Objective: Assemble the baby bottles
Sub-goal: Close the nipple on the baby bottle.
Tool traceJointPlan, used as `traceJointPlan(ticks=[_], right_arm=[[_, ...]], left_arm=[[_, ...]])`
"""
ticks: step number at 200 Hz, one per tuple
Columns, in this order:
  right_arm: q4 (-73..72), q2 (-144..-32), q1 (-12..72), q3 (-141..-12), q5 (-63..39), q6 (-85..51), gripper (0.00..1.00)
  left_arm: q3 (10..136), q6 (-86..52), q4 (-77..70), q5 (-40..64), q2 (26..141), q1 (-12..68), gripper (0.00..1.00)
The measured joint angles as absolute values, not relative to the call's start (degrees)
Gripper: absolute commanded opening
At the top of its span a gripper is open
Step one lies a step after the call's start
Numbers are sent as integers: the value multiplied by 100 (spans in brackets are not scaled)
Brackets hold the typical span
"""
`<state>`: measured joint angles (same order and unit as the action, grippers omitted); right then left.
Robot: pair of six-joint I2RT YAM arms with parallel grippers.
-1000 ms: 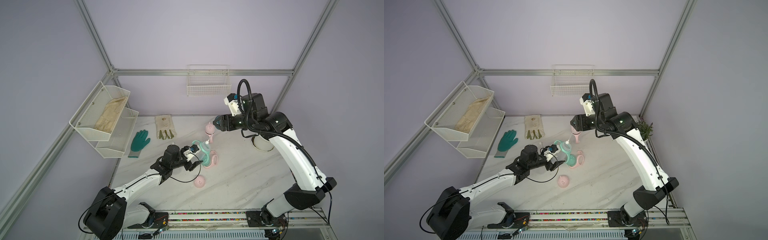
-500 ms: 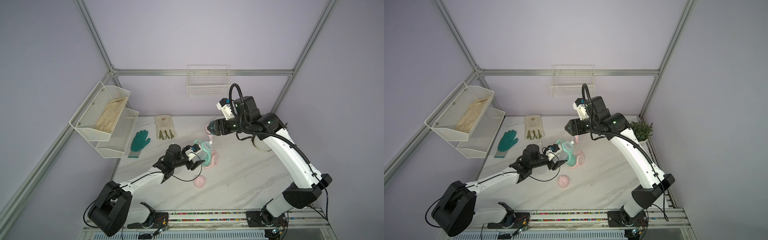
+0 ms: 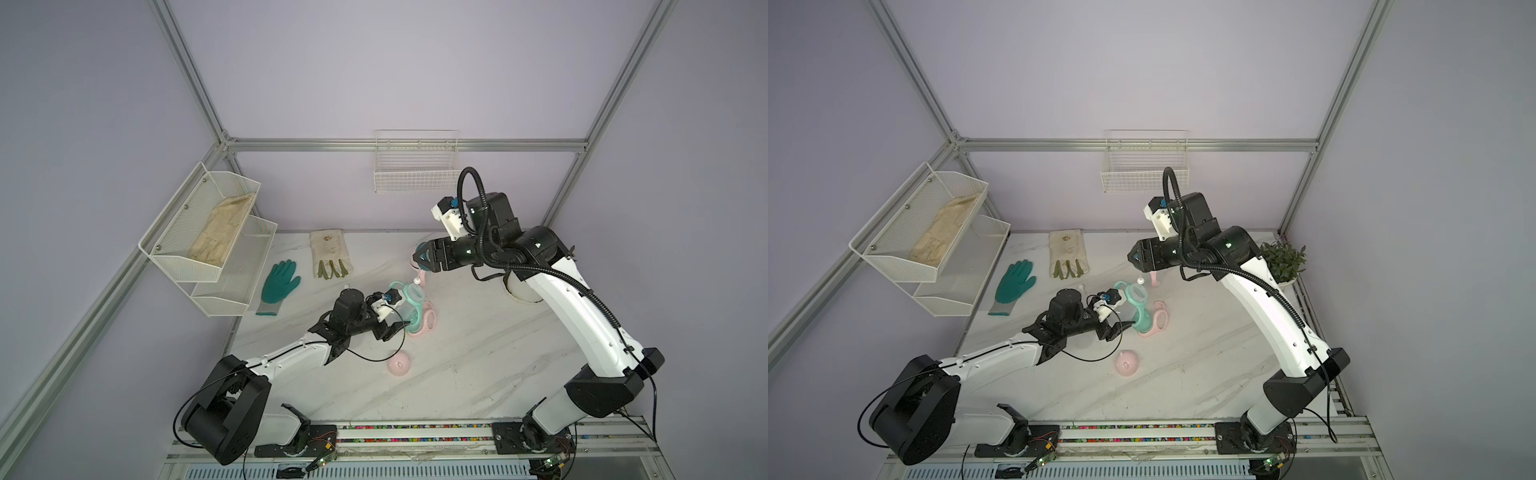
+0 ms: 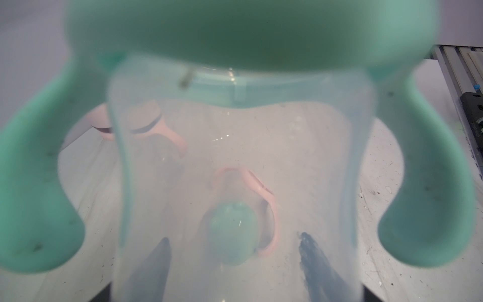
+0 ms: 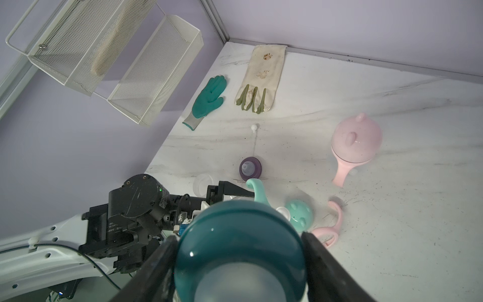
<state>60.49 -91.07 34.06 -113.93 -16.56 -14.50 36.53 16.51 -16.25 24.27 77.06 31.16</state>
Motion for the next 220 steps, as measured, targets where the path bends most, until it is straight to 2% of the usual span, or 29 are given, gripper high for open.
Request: traceJointPlan(ticks=[72,113,148,220], right_arm=[[6025,-9050,3417,-11273,-1699,-1450,49],[5922,-8954,3417,-10683,-2071,-1420,49],[6038,-9000,3417,-10280,-2512,-1236,47],[6318,-9078,3435,-10414,-3011,-969,47]], left_arm=[[3745,1649,-1627,2362,7811,3116,0],[3863,1658,-1791,2456,7791,3116,0],[3854,1787,-1970,2714,7446,3116,0],[3682,2075,-1999,2987,6956,3114,0]])
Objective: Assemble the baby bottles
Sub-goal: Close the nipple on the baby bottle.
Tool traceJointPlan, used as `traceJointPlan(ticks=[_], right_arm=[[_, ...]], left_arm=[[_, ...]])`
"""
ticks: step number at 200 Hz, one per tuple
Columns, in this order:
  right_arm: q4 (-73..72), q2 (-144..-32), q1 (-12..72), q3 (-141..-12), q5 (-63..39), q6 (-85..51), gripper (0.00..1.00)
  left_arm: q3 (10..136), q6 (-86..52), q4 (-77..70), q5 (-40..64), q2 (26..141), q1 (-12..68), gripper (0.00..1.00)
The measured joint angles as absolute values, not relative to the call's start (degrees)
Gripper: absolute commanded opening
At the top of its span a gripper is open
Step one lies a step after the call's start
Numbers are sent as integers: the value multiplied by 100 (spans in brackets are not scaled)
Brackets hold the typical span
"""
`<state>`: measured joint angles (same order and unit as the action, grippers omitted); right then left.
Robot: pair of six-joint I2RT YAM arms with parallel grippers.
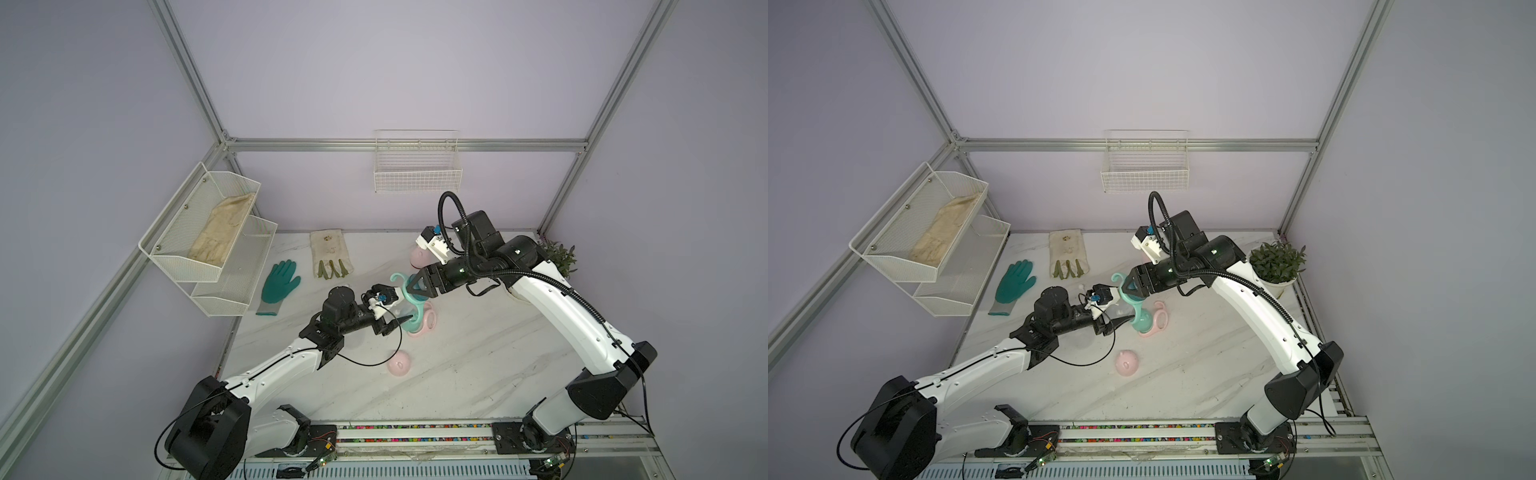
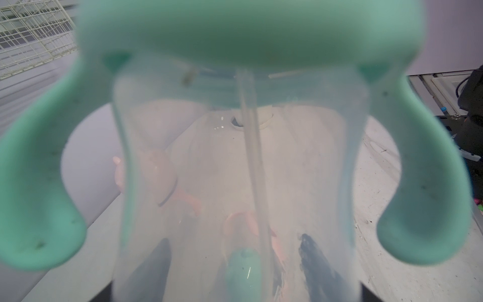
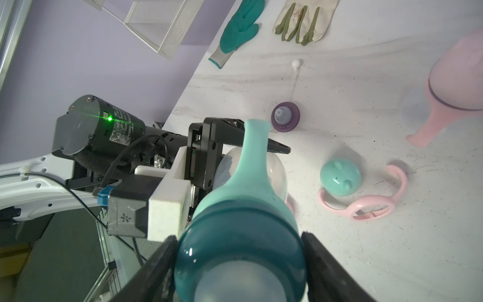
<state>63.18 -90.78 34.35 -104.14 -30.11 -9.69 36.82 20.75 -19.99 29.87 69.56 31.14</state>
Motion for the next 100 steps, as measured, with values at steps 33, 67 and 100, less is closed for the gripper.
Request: traceJointPlan(ticks=[33,67,100], right_arm=[[6460,-9153,3435,-10490,-3052,-886,47],[6606,-9255,3435,-10499,-3037,-812,46],[6757,-9373,3446,-10510,-2961,-720,45]], left_arm=[[3682,2180,-1916,2998,6941,3114,0],[3682,2368,-1697,2936,6941,3111,0],[3693,2622,-1406,2825,6941,3114,0]])
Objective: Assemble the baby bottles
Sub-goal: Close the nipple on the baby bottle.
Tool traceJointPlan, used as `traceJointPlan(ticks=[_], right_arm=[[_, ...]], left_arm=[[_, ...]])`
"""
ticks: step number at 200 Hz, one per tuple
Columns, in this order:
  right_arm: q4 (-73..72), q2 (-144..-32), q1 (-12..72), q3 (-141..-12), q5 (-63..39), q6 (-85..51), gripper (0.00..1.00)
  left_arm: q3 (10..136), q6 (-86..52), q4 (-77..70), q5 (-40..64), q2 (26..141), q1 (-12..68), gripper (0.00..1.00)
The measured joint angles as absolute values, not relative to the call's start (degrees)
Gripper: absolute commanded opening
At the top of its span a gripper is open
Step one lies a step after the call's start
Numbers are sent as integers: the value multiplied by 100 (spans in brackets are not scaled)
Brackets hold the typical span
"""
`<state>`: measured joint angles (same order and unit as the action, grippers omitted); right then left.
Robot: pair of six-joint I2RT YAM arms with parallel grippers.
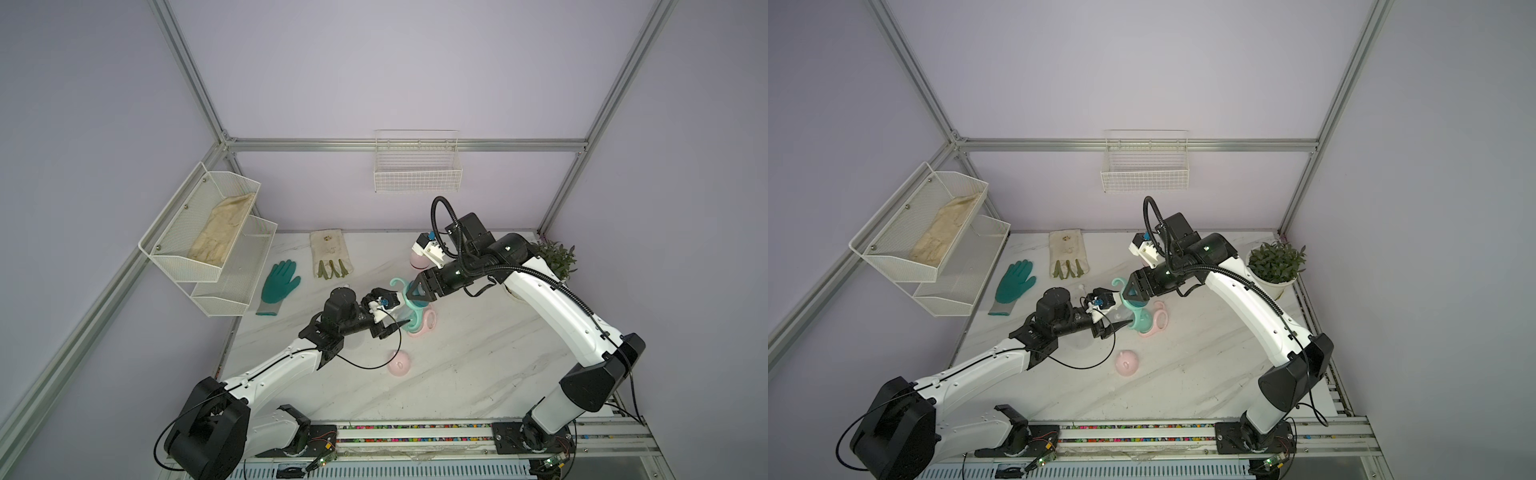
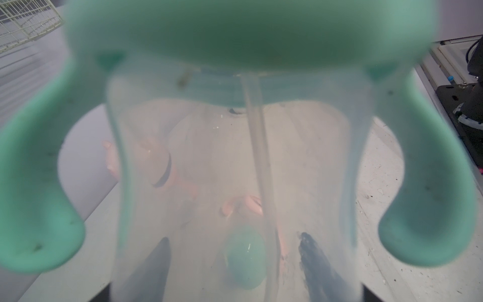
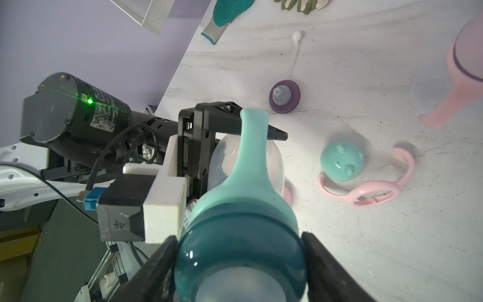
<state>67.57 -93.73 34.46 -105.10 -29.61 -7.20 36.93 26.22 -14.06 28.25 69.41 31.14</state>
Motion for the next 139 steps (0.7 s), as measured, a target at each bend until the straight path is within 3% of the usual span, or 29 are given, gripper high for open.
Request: traceJointPlan(ticks=[139], right_arm=[[7000,-9369,3520,-10822,-2617,-565,36]], left_arm=[[4007,3061,-972,2633,6941,3131,0]])
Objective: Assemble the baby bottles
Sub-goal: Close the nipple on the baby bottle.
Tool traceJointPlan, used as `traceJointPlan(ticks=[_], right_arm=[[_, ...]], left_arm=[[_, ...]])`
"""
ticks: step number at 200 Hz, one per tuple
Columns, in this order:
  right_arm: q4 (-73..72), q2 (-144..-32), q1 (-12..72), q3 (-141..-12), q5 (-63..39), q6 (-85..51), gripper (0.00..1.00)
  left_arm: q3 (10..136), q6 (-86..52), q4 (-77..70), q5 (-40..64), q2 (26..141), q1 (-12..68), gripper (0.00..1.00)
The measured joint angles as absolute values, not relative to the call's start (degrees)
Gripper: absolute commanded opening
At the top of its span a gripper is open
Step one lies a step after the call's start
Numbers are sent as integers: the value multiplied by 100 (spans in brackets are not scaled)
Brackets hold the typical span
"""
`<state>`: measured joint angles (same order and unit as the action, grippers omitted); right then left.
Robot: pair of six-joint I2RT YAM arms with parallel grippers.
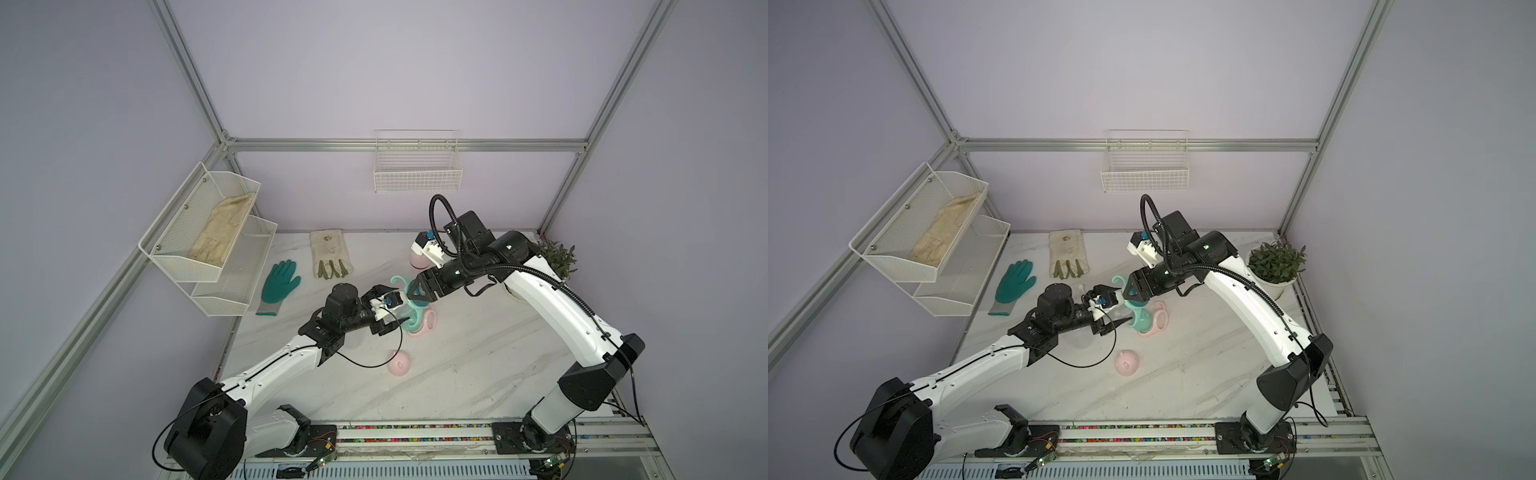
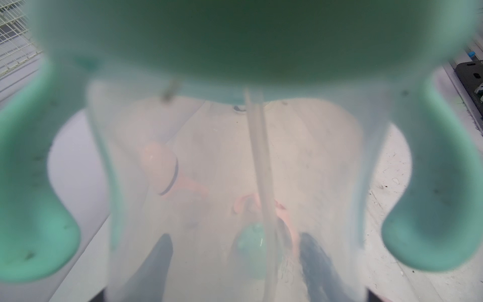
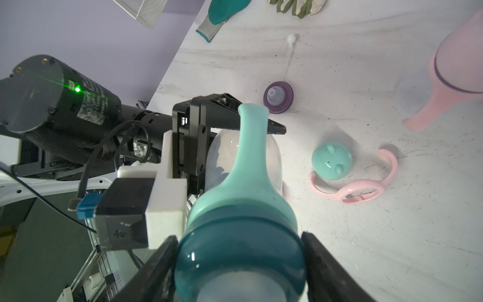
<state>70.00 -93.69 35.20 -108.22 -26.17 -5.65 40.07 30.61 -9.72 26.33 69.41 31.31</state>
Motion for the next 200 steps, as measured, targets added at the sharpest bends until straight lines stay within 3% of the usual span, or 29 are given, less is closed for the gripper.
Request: traceJointPlan(ticks=[114,200], right_arm=[[6394,-8707,3509,-10285,-2665,-346,34],[5953,-8191,3194,-10200,-2150,-117,34]], left_arm=[[4007,2609,-1059,2740,6615,3197,0],[3999,2423,93,2987,6530,3087,0]])
